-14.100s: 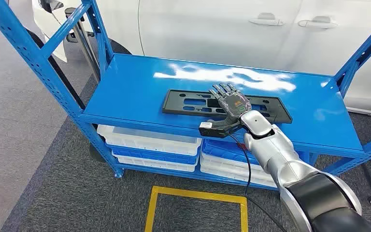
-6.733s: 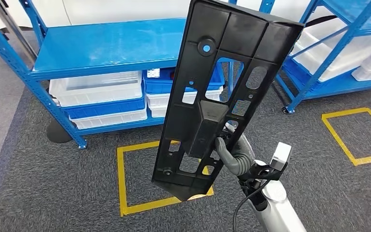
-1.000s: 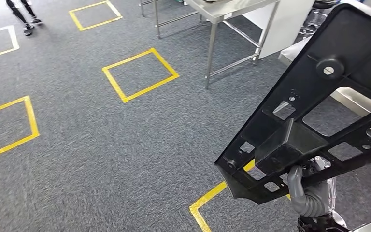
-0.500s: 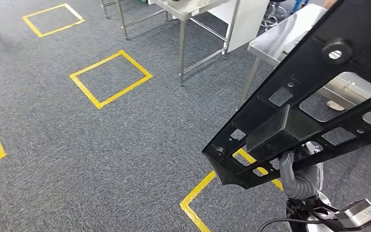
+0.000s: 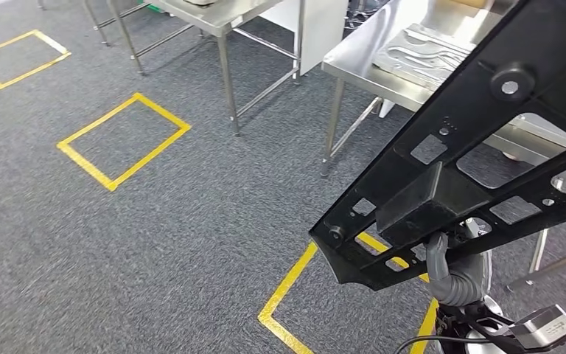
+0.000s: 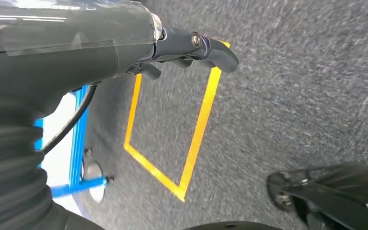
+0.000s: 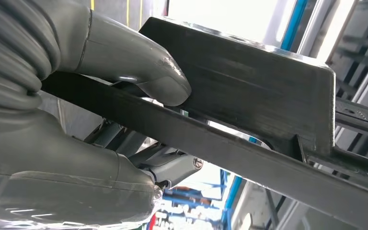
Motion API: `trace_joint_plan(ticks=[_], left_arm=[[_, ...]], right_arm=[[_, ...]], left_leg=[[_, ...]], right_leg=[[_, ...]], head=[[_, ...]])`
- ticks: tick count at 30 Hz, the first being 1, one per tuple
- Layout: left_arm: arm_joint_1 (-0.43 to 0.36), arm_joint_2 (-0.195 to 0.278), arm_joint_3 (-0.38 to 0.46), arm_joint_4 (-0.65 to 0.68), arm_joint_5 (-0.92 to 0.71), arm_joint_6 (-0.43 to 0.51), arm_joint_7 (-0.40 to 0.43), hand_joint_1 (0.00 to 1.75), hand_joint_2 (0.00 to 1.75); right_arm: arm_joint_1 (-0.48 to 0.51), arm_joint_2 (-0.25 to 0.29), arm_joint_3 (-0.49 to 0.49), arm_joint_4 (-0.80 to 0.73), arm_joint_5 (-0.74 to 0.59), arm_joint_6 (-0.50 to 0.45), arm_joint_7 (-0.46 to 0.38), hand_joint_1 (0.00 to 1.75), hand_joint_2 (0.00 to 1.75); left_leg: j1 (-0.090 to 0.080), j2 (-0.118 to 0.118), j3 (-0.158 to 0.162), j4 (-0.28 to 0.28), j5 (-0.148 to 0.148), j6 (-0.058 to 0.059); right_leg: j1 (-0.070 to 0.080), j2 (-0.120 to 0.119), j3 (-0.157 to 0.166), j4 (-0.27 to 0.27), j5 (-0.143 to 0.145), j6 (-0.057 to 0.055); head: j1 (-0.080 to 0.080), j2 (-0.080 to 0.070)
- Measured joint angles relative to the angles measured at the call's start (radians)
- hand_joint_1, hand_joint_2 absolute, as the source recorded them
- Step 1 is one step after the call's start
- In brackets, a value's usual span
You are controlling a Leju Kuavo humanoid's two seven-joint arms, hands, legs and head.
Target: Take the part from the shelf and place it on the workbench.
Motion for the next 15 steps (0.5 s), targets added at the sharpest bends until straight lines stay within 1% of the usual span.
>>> trace_joint_plan(ticks=[1,2,3,4,6,7,8,9,10,11,12,13,14,15], left_arm=[[0.001,0.000,0.000,0.000,-0.001,-0.002,-0.004,0.00,1.75],[0.001,0.000,0.000,0.000,-0.001,-0.004,-0.012,0.00,1.75],[0.001,0.000,-0.001,0.000,-0.001,-0.004,-0.024,0.00,1.75],[0.000,0.000,-0.001,0.000,-0.001,0.000,-0.041,0.00,1.75],[-0.002,0.000,-0.002,0.000,0.001,0.017,-0.080,0.00,1.75],[-0.004,0.000,-0.003,0.000,0.003,0.026,-0.101,0.00,1.75],[-0.006,-0.001,-0.003,0.000,0.005,0.034,-0.122,0.00,1.75],[-0.007,-0.001,-0.003,0.000,0.006,0.040,-0.141,0.00,1.75],[-0.009,-0.001,-0.003,0.000,0.006,0.045,-0.157,0.00,1.75],[-0.011,-0.001,-0.004,0.000,0.006,0.047,-0.167,0.00,1.75],[-0.014,-0.001,-0.004,0.000,0.006,0.048,-0.172,0.00,1.75],[-0.018,-0.002,-0.004,0.000,0.006,0.047,-0.174,0.00,1.75],[-0.021,-0.004,-0.004,0.000,0.007,0.046,-0.174,0.00,1.75],[-0.023,-0.007,-0.005,0.000,0.007,0.043,-0.173,0.00,1.75]], right_arm=[[0.000,0.000,0.000,0.000,0.000,0.001,0.001,1.75,1.75],[0.000,0.000,0.001,0.000,0.003,0.002,0.003,1.75,1.75],[0.000,0.000,0.001,-0.001,0.006,0.002,0.005,1.75,1.75],[0.000,0.000,0.002,-0.003,0.009,0.001,0.009,1.75,1.75],[0.004,0.000,0.005,-0.009,0.013,-0.001,0.019,1.75,1.75],[0.005,-0.001,0.005,-0.012,0.012,0.000,0.024,1.75,1.75],[0.004,-0.002,0.005,-0.015,0.011,0.002,0.030,1.75,1.75],[0.000,-0.003,0.006,-0.016,0.010,0.004,0.036,1.75,1.75],[-0.005,-0.004,0.008,-0.016,0.009,0.006,0.042,1.75,1.75],[-0.009,-0.006,0.010,-0.015,0.009,0.008,0.048,1.75,1.75],[-0.012,-0.008,0.013,-0.013,0.010,0.008,0.052,1.75,1.75],[-0.012,-0.009,0.015,-0.011,0.010,0.008,0.055,1.75,1.75],[-0.013,-0.011,0.016,-0.010,0.011,0.008,0.057,1.75,1.75],[-0.014,-0.013,0.017,-0.010,0.011,0.008,0.059,1.75,1.75]], left_leg=[[0.004,-0.020,0.030,-0.070,0.033,0.001],[0.006,-0.040,0.055,-0.131,0.057,0.002],[0.008,-0.056,0.069,-0.166,0.067,0.005],[0.007,-0.065,0.074,-0.178,0.066,0.009],[0.005,-0.048,0.074,-0.182,0.070,0.021],[0.005,-0.038,0.075,-0.185,0.073,0.028],[0.006,-0.027,0.075,-0.189,0.076,0.035],[0.007,-0.015,0.075,-0.191,0.078,0.041],[0.005,-0.004,0.075,-0.192,0.078,0.044],[0.004,0.009,0.074,-0.192,0.078,0.046],[0.002,0.022,0.074,-0.192,0.077,0.047],[0.001,0.035,0.074,-0.191,0.076,0.047],[0.000,0.046,0.075,-0.191,0.075,0.047],[0.000,0.057,0.077,-0.191,0.073,0.045]], right_leg=[[-0.001,0.013,-0.001,0.004,-0.002,0.004],[0.000,0.025,-0.004,0.010,-0.004,0.008],[0.000,0.034,-0.008,0.013,-0.005,0.014],[-0.001,0.043,-0.012,0.015,-0.004,0.020],[-0.004,0.057,-0.018,0.015,-0.001,0.034],[-0.004,0.046,-0.022,0.021,-0.005,0.039],[-0.003,0.024,-0.033,0.042,-0.019,0.044],[-0.003,-0.005,-0.052,0.083,-0.044,0.048],[-0.002,-0.034,-0.082,0.144,-0.075,0.050],[-0.002,-0.050,-0.115,0.213,-0.106,0.053],[-0.003,-0.056,-0.143,0.270,-0.125,0.054],[-0.003,-0.059,-0.155,0.295,-0.125,0.054],[-0.003,-0.062,-0.146,0.280,-0.108,0.054],[-0.002,-0.070,-0.117,0.225,-0.076,0.051]], head=[[0.000,0.000],[0.000,0.000],[0.000,0.000],[0.000,0.000],[0.000,0.000],[0.000,0.000],[0.000,0.000],[0.000,0.000],[0.000,0.000],[0.000,0.000],[0.000,0.000],[0.000,0.000],[0.000,0.000],[0.000,0.000]])
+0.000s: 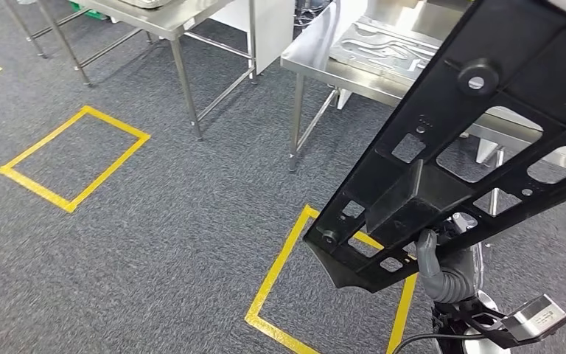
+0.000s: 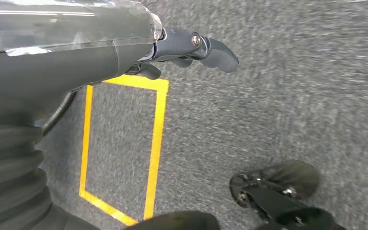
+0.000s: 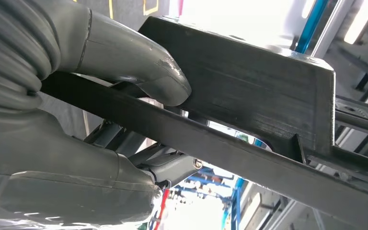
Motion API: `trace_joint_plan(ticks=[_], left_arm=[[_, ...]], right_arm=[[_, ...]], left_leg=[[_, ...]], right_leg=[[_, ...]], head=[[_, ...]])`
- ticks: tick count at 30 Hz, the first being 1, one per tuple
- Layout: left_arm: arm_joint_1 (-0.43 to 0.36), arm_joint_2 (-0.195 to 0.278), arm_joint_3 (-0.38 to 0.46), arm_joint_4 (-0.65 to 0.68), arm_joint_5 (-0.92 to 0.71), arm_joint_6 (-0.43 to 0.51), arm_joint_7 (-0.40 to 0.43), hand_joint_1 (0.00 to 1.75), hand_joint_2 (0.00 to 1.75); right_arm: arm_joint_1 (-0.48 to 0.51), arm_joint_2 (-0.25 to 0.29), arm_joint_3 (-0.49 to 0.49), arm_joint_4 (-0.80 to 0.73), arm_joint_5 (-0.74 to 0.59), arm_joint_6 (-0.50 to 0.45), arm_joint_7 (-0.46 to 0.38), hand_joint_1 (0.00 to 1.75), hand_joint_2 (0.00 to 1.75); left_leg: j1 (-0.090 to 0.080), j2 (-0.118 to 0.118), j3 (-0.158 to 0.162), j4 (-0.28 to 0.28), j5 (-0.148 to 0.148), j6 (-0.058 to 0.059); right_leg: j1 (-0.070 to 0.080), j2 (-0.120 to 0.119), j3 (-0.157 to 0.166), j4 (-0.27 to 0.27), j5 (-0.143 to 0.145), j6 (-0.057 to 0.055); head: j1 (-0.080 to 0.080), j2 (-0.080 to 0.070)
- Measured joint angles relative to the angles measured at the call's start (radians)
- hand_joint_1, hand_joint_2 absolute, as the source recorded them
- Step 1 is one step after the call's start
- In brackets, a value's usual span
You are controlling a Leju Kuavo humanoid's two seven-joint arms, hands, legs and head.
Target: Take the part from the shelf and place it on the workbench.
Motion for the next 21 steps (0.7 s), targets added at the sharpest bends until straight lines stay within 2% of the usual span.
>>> trace_joint_plan(ticks=[2,3,4,6,7,9,10,11,12,13,14,15,17,18,19,20,21], left_arm=[[-0.001,-0.006,0.000,0.000,0.000,-0.009,0.010,0.00,1.75],[0.000,-0.008,0.000,0.000,0.000,-0.013,0.018,0.00,1.75],[0.001,-0.009,0.000,0.000,0.001,-0.017,0.027,0.00,1.75],[-0.001,-0.010,0.000,0.000,0.004,-0.023,0.051,0.00,1.75],[-0.002,-0.010,0.001,0.000,0.006,-0.028,0.067,0.00,1.75],[-0.004,-0.012,0.002,0.000,0.015,-0.039,0.099,0.00,1.75],[-0.007,-0.012,0.004,0.000,0.020,-0.044,0.111,0.00,1.75],[-0.010,-0.013,0.006,0.000,0.025,-0.047,0.121,0.00,1.75],[-0.015,-0.013,0.007,0.000,0.029,-0.049,0.128,0.00,1.75],[-0.019,-0.014,0.009,0.000,0.032,-0.051,0.134,0.00,1.75],[-0.021,-0.014,0.010,0.000,0.034,-0.051,0.140,0.00,1.75],[-0.020,-0.014,0.011,0.000,0.036,-0.052,0.146,0.00,1.75],[-0.014,-0.015,0.016,0.000,0.045,-0.050,0.153,0.00,1.75],[-0.011,-0.016,0.020,0.000,0.052,-0.048,0.153,0.00,1.75],[-0.009,-0.018,0.025,0.000,0.058,-0.044,0.149,0.00,1.75],[-0.009,-0.019,0.029,0.000,0.062,-0.040,0.140,0.00,1.75],[-0.009,-0.021,0.031,0.000,0.064,-0.035,0.128,0.00,1.75]], right_arm=[[-0.005,-0.006,0.001,0.000,0.000,0.001,0.006,1.75,1.75],[-0.007,-0.010,0.002,0.000,0.000,0.002,0.009,1.75,1.75],[-0.008,-0.012,0.003,0.000,0.000,0.003,0.011,1.75,1.75],[-0.008,-0.019,0.004,0.000,-0.001,0.007,0.013,1.75,1.75],[-0.008,-0.021,0.005,0.000,-0.001,0.010,0.013,1.75,1.75],[-0.014,-0.026,0.009,0.001,-0.002,0.013,0.013,1.75,1.75],[-0.016,-0.027,0.012,0.003,-0.003,0.014,0.013,1.75,1.75],[-0.018,-0.028,0.015,0.005,-0.003,0.014,0.014,1.75,1.75],[-0.019,-0.029,0.017,0.007,-0.003,0.014,0.014,1.75,1.75],[-0.019,-0.029,0.019,0.009,-0.003,0.014,0.015,1.75,1.75],[-0.019,-0.029,0.020,0.010,-0.003,0.014,0.015,1.75,1.75],[-0.019,-0.030,0.021,0.011,-0.003,0.014,0.015,1.75,1.75],[-0.022,-0.034,0.025,0.013,-0.004,0.016,0.015,1.75,1.75],[-0.026,-0.036,0.027,0.014,-0.004,0.016,0.016,1.75,1.75],[-0.031,-0.039,0.029,0.017,-0.006,0.017,0.018,1.75,1.75],[-0.036,-0.042,0.031,0.020,-0.007,0.017,0.021,1.75,1.75],[-0.040,-0.046,0.033,0.022,-0.009,0.017,0.026,1.75,1.75]], left_leg=[[-0.004,0.020,0.005,0.001,-0.005,-0.007],[-0.006,0.028,0.008,0.001,-0.008,-0.011],[-0.009,0.036,0.009,0.002,-0.010,-0.016],[-0.011,0.051,0.013,0.000,-0.014,-0.027],[-0.010,0.042,0.014,0.005,-0.020,-0.033],[-0.009,-0.001,-0.007,0.063,-0.061,-0.043],[-0.007,-0.027,-0.031,0.121,-0.094,-0.045],[-0.007,-0.040,-0.061,0.191,-0.127,-0.047],[-0.007,-0.044,-0.087,0.250,-0.149,-0.048],[-0.007,-0.046,-0.101,0.284,-0.155,-0.048],[-0.007,-0.047,-0.098,0.280,-0.140,-0.047],[-0.006,-0.051,-0.078,0.237,-0.107,-0.045],[-0.003,-0.087,-0.019,0.100,-0.037,-0.038],[-0.001,-0.106,0.002,0.047,-0.020,-0.034],[-0.001,-0.121,0.013,0.016,-0.016,-0.030],[-0.001,-0.123,0.016,0.008,-0.021,-0.026],[-0.001,-0.115,0.018,0.002,-0.020,-0.020]], right_leg=[[0.007,-0.039,0.077,-0.143,0.052,-0.010],[0.012,-0.053,0.100,-0.190,0.065,-0.017],[0.016,-0.060,0.110,-0.212,0.066,-0.022],[0.016,-0.039,0.108,-0.215,0.068,-0.032],[0.012,-0.029,0.109,-0.218,0.070,-0.037],[0.004,-0.010,0.112,-0.224,0.076,-0.048],[0.004,-0.002,0.112,-0.225,0.077,-0.051],[0.004,0.007,0.111,-0.225,0.077,-0.053],[0.005,0.017,0.111,-0.224,0.077,-0.054],[0.006,0.029,0.111,-0.223,0.077,-0.054],[0.006,0.042,0.112,-0.223,0.077,-0.054],[0.006,0.056,0.113,-0.221,0.076,-0.053],[0.007,0.083,0.111,-0.216,0.075,-0.049],[0.007,0.096,0.107,-0.212,0.076,-0.044],[0.006,0.107,0.101,-0.210,0.078,-0.039],[0.004,0.118,0.096,-0.210,0.081,-0.032],[0.003,0.129,0.092,-0.212,0.085,-0.025]], head=[[0.000,0.000],[0.000,0.000],[0.000,0.000],[0.000,0.000],[0.000,0.000],[0.000,0.000],[0.000,0.000],[0.000,0.000],[0.000,0.000],[0.000,0.000],[0.000,0.000],[0.000,0.000],[0.000,0.000],[0.000,0.000],[0.000,0.000],[0.000,0.000],[0.000,0.000]])
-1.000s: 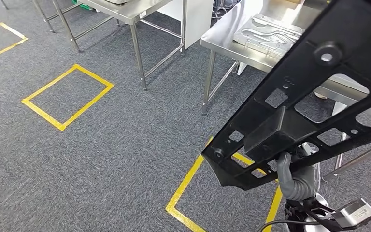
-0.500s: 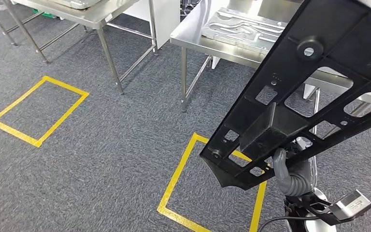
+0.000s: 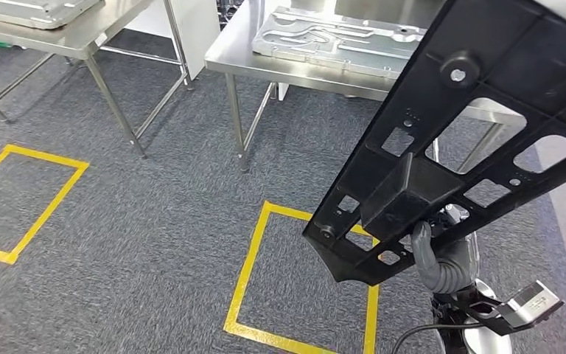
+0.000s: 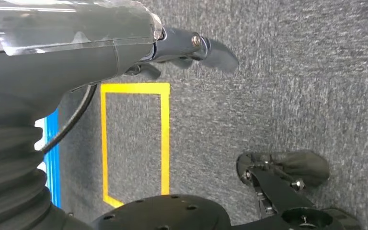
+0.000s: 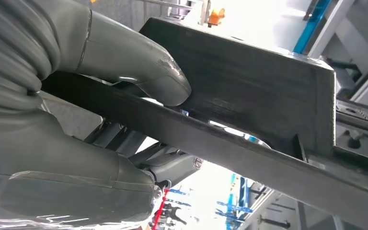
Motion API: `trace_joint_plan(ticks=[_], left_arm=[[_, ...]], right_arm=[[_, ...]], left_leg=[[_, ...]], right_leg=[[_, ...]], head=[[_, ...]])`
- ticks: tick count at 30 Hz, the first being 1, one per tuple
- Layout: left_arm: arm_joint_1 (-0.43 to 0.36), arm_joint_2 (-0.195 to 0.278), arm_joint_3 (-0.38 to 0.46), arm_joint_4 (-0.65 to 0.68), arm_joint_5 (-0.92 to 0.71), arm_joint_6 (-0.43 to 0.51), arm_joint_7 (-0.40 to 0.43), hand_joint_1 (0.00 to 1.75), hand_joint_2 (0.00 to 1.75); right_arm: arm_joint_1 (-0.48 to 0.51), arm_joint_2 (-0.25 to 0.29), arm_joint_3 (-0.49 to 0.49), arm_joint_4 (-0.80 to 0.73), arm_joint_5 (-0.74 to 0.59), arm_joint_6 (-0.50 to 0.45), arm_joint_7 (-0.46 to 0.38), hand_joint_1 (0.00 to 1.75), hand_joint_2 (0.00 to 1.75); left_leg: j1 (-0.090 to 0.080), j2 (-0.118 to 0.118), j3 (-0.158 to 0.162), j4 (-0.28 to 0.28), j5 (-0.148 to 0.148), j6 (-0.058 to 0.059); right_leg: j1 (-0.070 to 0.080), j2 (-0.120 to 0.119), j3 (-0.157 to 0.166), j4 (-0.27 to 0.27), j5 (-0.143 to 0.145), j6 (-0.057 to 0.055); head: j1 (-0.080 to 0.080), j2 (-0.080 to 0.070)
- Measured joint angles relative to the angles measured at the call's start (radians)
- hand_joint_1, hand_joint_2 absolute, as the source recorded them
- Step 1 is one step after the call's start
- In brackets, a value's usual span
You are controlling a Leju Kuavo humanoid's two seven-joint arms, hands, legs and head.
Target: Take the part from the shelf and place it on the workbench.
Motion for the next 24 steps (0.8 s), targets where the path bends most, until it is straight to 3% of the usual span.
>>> trace_joint_plan(ticks=[1,3,5,6,7,8,9,11,13,16,18,20,22,23,24], left_arm=[[0.000,-0.002,0.001,0.000,0.000,0.005,-0.015,0.00,1.75],[0.003,-0.006,0.001,0.000,0.000,0.017,-0.046,0.00,1.75],[0.010,-0.007,0.002,0.000,0.000,0.027,-0.068,0.00,1.75],[0.013,-0.007,0.002,0.000,0.001,0.030,-0.075,0.00,1.75],[0.016,-0.007,0.003,0.000,0.002,0.035,-0.081,0.00,1.75],[0.016,-0.007,0.004,0.000,0.003,0.039,-0.085,0.00,1.75],[0.016,-0.007,0.004,0.000,0.004,0.041,-0.088,0.00,1.75],[0.015,-0.010,0.004,0.000,0.004,0.043,-0.091,0.00,1.75],[0.014,-0.013,0.004,0.000,0.003,0.041,-0.092,0.00,1.75],[0.013,-0.019,0.004,0.000,0.002,0.039,-0.092,0.00,1.75],[0.012,-0.021,0.004,0.000,0.002,0.039,-0.092,0.00,1.75],[0.013,-0.021,0.005,0.000,0.004,0.038,-0.097,0.00,1.75],[0.011,-0.021,0.006,0.000,0.004,0.035,-0.099,0.00,1.75],[0.009,-0.020,0.006,0.000,0.004,0.034,-0.096,0.00,1.75],[0.008,-0.020,0.006,0.000,0.003,0.033,-0.091,0.00,1.75]], right_arm=[[-0.003,-0.004,0.001,0.002,-0.001,0.000,0.004,1.75,1.75],[-0.016,-0.011,0.003,0.006,-0.001,0.000,0.011,1.75,1.75],[-0.032,-0.018,0.006,0.011,-0.001,0.001,0.015,1.75,1.75],[-0.036,-0.021,0.007,0.014,-0.001,0.002,0.017,1.75,1.75],[-0.039,-0.023,0.009,0.018,-0.002,0.004,0.019,1.75,1.75],[-0.040,-0.025,0.010,0.021,-0.004,0.006,0.019,1.75,1.75],[-0.043,-0.028,0.011,0.025,-0.007,0.009,0.020,1.75,1.75],[-0.051,-0.034,0.013,0.031,-0.013,0.014,0.020,1.75,1.75],[-0.059,-0.037,0.015,0.036,-0.017,0.015,0.020,1.75,1.75],[-0.064,-0.042,0.018,0.044,-0.021,0.015,0.021,1.75,1.75],[-0.067,-0.043,0.019,0.049,-0.026,0.012,0.023,1.75,1.75],[-0.073,-0.043,0.021,0.056,-0.030,0.003,0.026,1.75,1.75],[-0.075,-0.043,0.023,0.066,-0.032,-0.004,0.030,1.75,1.75],[-0.075,-0.043,0.024,0.071,-0.033,-0.006,0.031,1.75,1.75],[-0.075,-0.043,0.026,0.077,-0.033,-0.006,0.031,1.75,1.75]], left_leg=[[0.001,0.011,0.002,-0.004,0.003,0.006],[0.005,0.034,0.007,-0.013,0.009,0.019],[0.003,0.059,0.009,-0.016,0.009,0.026],[0.002,0.072,0.008,-0.016,0.008,0.026],[0.001,0.084,0.009,-0.015,0.006,0.027],[0.000,0.095,0.010,-0.015,0.004,0.026],[0.000,0.106,0.013,-0.014,0.002,0.024],[-0.002,0.125,0.022,-0.014,-0.006,0.018],[-0.007,0.142,0.029,-0.013,-0.014,0.008],[-0.010,0.164,0.037,-0.015,-0.023,-0.007],[-0.007,0.133,0.026,0.022,-0.052,-0.018],[-0.003,0.086,-0.029,0.139,-0.112,-0.025],[-0.003,0.072,-0.092,0.261,-0.151,-0.028],[-0.003,0.070,-0.104,0.279,-0.143,-0.027],[-0.003,0.068,-0.098,0.256,-0.115,-0.025]], right_leg=[[0.000,0.001,-0.003,0.002,-0.001,0.006],[0.004,-0.039,-0.025,0.047,-0.027,0.016],[0.003,-0.098,-0.086,0.167,-0.086,0.023],[0.001,-0.111,-0.119,0.231,-0.110,0.027],[-0.002,-0.118,-0.140,0.272,-0.118,0.029],[-0.004,-0.121,-0.143,0.276,-0.108,0.031],[-0.005,-0.126,-0.124,0.239,-0.081,0.031],[0.000,-0.160,-0.049,0.098,-0.018,0.025],[0.008,-0.184,-0.004,0.008,0.006,0.012],[0.010,-0.159,-0.004,-0.002,0.004,-0.006],[0.004,-0.138,-0.002,-0.006,0.006,-0.018],[0.001,-0.119,-0.001,-0.008,0.006,-0.026],[0.003,-0.098,0.000,-0.007,0.006,-0.029],[0.003,-0.085,0.001,-0.007,0.006,-0.029],[0.004,-0.071,0.002,-0.006,0.005,-0.029]], head=[[0.000,0.000],[0.000,0.000],[0.000,0.000],[0.000,0.000],[0.000,0.000],[0.000,0.000],[0.000,0.000],[0.000,0.000],[0.000,0.000],[0.000,0.000],[0.000,0.000],[0.000,0.000],[0.000,0.000],[0.000,0.000],[0.000,0.000]])
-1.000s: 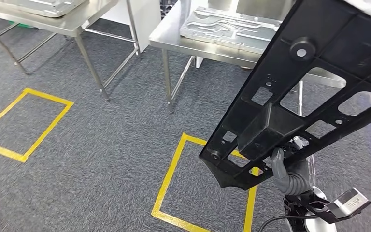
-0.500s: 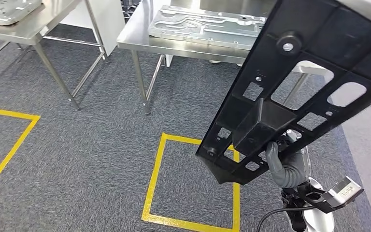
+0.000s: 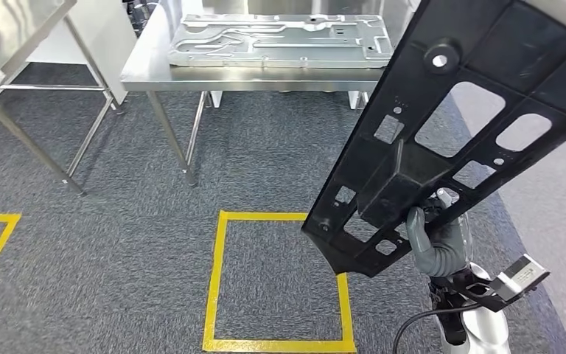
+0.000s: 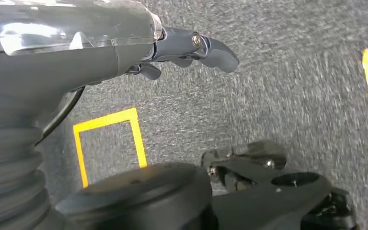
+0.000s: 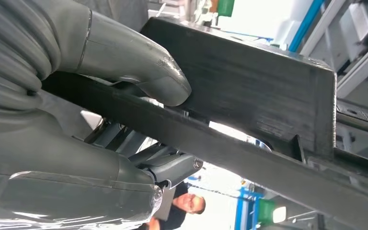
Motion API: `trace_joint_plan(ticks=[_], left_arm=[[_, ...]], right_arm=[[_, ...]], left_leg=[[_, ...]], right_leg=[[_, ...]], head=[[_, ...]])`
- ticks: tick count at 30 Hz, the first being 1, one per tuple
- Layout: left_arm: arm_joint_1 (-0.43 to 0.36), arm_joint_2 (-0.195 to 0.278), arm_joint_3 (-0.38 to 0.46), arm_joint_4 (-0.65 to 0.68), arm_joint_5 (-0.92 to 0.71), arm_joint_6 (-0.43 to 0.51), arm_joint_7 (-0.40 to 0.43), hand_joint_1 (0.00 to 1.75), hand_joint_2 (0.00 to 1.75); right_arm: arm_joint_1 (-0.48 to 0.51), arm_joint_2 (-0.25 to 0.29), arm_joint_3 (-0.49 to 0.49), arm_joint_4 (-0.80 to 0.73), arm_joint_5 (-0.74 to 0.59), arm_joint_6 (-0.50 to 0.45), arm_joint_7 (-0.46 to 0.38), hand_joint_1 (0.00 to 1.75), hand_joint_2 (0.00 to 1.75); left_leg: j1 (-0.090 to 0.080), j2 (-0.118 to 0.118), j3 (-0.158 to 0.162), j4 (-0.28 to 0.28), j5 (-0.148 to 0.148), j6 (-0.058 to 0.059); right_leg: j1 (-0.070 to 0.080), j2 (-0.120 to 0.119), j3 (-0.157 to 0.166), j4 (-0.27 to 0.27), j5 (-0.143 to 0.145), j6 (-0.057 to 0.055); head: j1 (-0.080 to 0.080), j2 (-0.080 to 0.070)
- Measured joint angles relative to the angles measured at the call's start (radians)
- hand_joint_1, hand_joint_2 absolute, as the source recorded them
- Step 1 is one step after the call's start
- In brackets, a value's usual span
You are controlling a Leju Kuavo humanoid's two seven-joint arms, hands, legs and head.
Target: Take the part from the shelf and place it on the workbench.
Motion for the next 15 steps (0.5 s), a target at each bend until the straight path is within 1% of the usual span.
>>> trace_joint_plan(ticks=[1,2,3,4,5,7,8,9,10,11,12,13,14,15], left_arm=[[0.000,0.001,0.000,0.000,0.000,0.001,0.005,0.00,1.75],[0.002,0.003,0.000,0.000,0.000,0.001,0.007,0.00,1.75],[0.004,0.005,0.001,0.000,0.000,0.001,0.008,0.00,1.75],[0.005,0.007,0.001,0.000,0.000,0.002,0.008,0.00,1.75],[0.005,0.008,0.001,0.000,0.000,0.002,0.008,0.00,1.75],[0.003,0.008,0.002,0.000,-0.001,0.003,0.007,0.00,1.75],[0.002,0.008,0.002,0.000,-0.002,0.004,0.005,0.00,1.75],[0.003,0.008,0.002,0.000,-0.003,0.006,0.003,0.00,1.75],[0.004,0.008,0.002,0.000,-0.005,0.007,0.000,0.00,1.75],[0.005,0.009,0.002,0.000,-0.007,0.008,-0.002,0.00,1.75],[0.007,0.009,0.002,0.000,-0.009,0.009,-0.004,0.00,1.75],[0.007,0.010,0.002,0.000,-0.010,0.011,-0.004,0.00,1.75],[0.007,0.011,0.002,0.000,-0.012,0.012,-0.005,0.00,1.75],[0.007,0.012,0.002,0.000,-0.012,0.012,-0.006,0.00,1.75]], right_arm=[[0.000,0.000,0.003,0.005,0.000,-0.001,-0.002,1.75,1.75],[0.000,0.001,0.006,0.009,0.001,-0.004,-0.005,1.75,1.75],[0.000,0.001,0.009,0.012,0.002,-0.007,-0.009,1.75,1.75],[-0.001,0.002,0.011,0.015,0.003,-0.010,-0.013,1.75,1.75],[0.000,0.002,0.012,0.018,0.004,-0.013,-0.015,1.75,1.75],[0.003,0.002,0.013,0.020,0.011,-0.022,-0.024,1.75,1.75],[0.005,0.002,0.013,0.021,0.018,-0.028,-0.029,1.75,1.75],[0.006,0.002,0.013,0.022,0.026,-0.034,-0.035,1.75,1.75],[0.007,0.002,0.013,0.022,0.035,-0.040,-0.039,1.75,1.75],[0.009,0.003,0.013,0.022,0.041,-0.044,-0.041,1.75,1.75],[0.011,0.003,0.013,0.022,0.046,-0.047,-0.041,1.75,1.75],[0.014,0.003,0.013,0.022,0.050,-0.049,-0.042,1.75,1.75],[0.017,0.003,0.013,0.022,0.053,-0.051,-0.041,1.75,1.75],[0.019,0.003,0.013,0.022,0.056,-0.051,-0.041,1.75,1.75]], left_leg=[[0.000,-0.010,0.022,-0.059,0.042,0.004],[0.000,-0.031,0.049,-0.128,0.081,0.011],[0.001,-0.054,0.072,-0.191,0.108,0.017],[0.001,-0.073,0.087,-0.232,0.121,0.023],[0.000,-0.083,0.091,-0.250,0.121,0.028],[0.001,-0.072,0.094,-0.261,0.122,0.036],[0.003,-0.064,0.097,-0.267,0.126,0.042],[0.006,-0.056,0.102,-0.274,0.131,0.048],[0.008,-0.047,0.106,-0.280,0.134,0.052],[0.007,-0.039,0.107,-0.282,0.135,0.055],[0.007,-0.032,0.107,-0.282,0.135,0.056],[0.006,-0.025,0.107,-0.281,0.134,0.056],[0.006,-0.019,0.107,-0.280,0.132,0.054],[0.007,-0.013,0.109,-0.280,0.130,0.052]], right_leg=[[0.000,0.014,0.002,0.001,0.000,0.001],[0.000,0.027,0.002,0.002,0.000,0.002],[0.000,0.040,0.001,0.004,0.000,0.005],[-0.001,0.051,-0.003,0.005,0.001,0.010],[-0.003,0.060,-0.008,0.005,0.004,0.016],[-0.006,0.074,-0.014,0.003,0.008,0.030],[-0.005,0.063,-0.017,0.008,0.005,0.036],[-0.003,0.039,-0.026,0.027,-0.008,0.041],[-0.001,0.010,-0.045,0.069,-0.033,0.045],[-0.003,-0.022,-0.075,0.131,-0.066,0.050],[-0.006,-0.039,-0.110,0.201,-0.097,0.055],[-0.010,-0.046,-0.139,0.259,-0.117,0.059],[-0.013,-0.048,-0.152,0.286,-0.118,0.063],[-0.017,-0.050,-0.144,0.271,-0.100,0.065]], head=[[0.000,0.000],[0.000,0.000],[0.000,0.000],[0.000,0.000],[0.000,0.000],[0.000,0.000],[0.000,0.000],[0.000,0.000],[0.000,0.000],[0.000,0.000],[0.000,0.000],[0.000,0.000],[0.000,0.000],[0.000,0.000]])
